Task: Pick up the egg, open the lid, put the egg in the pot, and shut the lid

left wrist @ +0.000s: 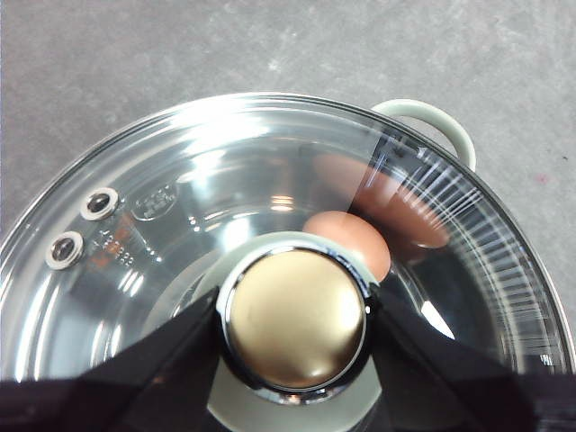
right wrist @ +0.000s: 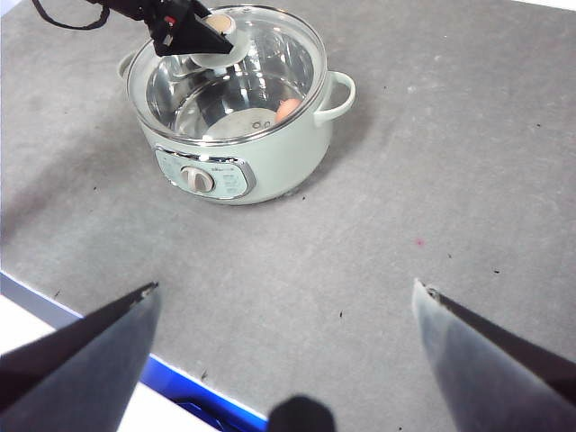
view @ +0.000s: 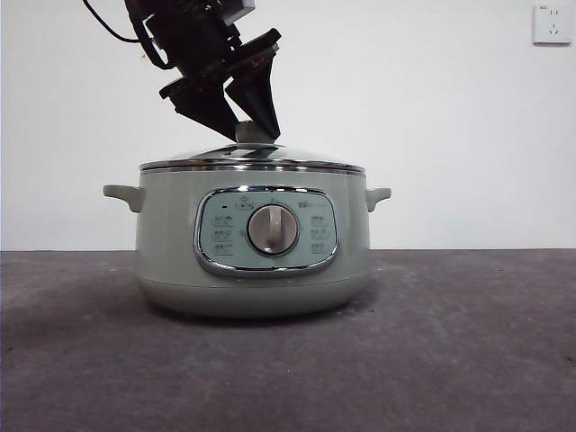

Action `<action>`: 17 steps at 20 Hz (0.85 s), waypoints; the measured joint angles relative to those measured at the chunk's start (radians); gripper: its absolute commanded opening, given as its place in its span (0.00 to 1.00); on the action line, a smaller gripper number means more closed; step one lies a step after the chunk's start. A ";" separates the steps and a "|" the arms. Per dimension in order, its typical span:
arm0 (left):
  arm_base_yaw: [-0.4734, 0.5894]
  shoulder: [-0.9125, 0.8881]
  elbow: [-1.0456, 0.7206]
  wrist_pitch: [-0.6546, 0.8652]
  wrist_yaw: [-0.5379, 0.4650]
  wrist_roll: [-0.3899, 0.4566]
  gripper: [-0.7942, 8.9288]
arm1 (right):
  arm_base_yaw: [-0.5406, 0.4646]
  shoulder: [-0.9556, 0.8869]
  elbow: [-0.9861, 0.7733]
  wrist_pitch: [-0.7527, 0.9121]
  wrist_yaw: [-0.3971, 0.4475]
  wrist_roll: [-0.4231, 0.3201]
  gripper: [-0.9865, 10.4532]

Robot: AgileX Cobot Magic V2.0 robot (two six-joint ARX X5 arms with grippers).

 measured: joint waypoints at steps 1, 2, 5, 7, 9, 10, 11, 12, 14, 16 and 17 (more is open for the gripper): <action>0.000 0.000 0.000 -0.001 0.000 0.000 0.07 | 0.000 0.000 0.000 0.000 0.000 0.000 0.50; 0.000 0.000 0.001 -0.003 0.000 0.000 0.07 | 0.000 0.000 0.000 0.000 0.000 0.000 0.50; 0.000 0.000 0.001 -0.003 0.000 0.000 0.10 | 0.000 0.000 0.000 0.000 0.000 0.000 0.50; 0.000 0.000 0.001 -0.003 0.000 0.000 0.36 | 0.000 0.000 0.000 0.000 0.000 0.000 0.50; 0.000 0.000 0.001 -0.003 0.000 0.000 0.58 | 0.000 0.000 0.000 0.000 0.000 0.000 0.50; 0.000 0.000 0.001 -0.003 0.000 0.000 0.57 | 0.000 0.000 0.000 0.000 0.000 0.000 0.50; 0.000 0.000 0.001 -0.006 0.000 0.001 0.57 | 0.000 0.000 0.000 0.000 0.000 0.000 0.50; 0.000 0.000 0.001 -0.015 0.000 0.003 0.57 | 0.000 0.000 0.000 0.000 0.000 0.000 0.50; 0.000 -0.002 0.001 -0.021 0.000 0.004 0.57 | 0.000 0.000 0.000 0.000 0.009 0.000 0.50; 0.000 -0.011 0.001 -0.051 -0.001 0.006 0.57 | 0.000 0.000 0.000 0.000 0.019 0.000 0.50; 0.000 -0.024 0.001 -0.066 -0.001 0.007 0.57 | 0.000 0.000 0.000 0.000 0.020 0.000 0.50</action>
